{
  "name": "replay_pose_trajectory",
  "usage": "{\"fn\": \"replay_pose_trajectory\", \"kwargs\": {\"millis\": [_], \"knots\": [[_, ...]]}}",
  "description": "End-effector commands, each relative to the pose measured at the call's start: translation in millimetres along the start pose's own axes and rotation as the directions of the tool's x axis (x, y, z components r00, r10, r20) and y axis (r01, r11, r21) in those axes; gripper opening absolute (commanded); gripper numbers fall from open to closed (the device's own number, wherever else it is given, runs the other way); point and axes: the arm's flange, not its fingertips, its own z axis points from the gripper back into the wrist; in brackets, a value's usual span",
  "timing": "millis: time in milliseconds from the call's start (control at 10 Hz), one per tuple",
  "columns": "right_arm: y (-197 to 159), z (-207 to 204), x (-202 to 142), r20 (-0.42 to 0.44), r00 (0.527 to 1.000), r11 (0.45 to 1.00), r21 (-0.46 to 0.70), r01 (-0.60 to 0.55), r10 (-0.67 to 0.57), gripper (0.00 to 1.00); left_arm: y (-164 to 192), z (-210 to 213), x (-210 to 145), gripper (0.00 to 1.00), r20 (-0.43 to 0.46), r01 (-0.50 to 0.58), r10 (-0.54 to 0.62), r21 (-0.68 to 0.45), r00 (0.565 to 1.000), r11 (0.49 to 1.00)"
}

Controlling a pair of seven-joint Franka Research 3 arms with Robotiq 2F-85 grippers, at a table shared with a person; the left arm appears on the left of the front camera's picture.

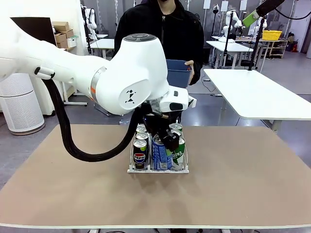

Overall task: Fill the beverage cans into the dispenser.
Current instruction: Place the picked Ionic drink in the line of the Automatic Can Dispenser with the same cans.

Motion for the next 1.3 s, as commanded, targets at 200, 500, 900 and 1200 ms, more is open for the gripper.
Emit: {"fn": "replay_pose_trajectory", "kwargs": {"millis": [200, 500, 900, 1200], "knots": [[1, 0, -2, -0.003, 1.000, 1.000, 0.011, 0.001, -0.001, 1.00, 10, -3, 2, 0.57, -0.005, 0.004, -0.003, 0.096, 1.000, 0.995], [1, 0, -2, -0.003, 1.000, 1.000, 0.011, 0.001, -0.001, 1.00, 24, -15, 4, 0.57, 0.010, -0.011, 0.010, 0.098, 1.000, 0.995], [1, 0, -2, -0.003, 1.000, 1.000, 0.011, 0.001, -0.001, 1.00, 42, -25, 9, 0.57, 0.058, -0.006, 0.001, 0.098, 0.998, 0.995], [1, 0, -2, -0.003, 1.000, 1.000, 0.011, 0.001, -0.001, 1.00, 51, -32, 14, 0.57, 0.056, 0.031, -0.039, 0.136, 0.998, 0.990]]}}
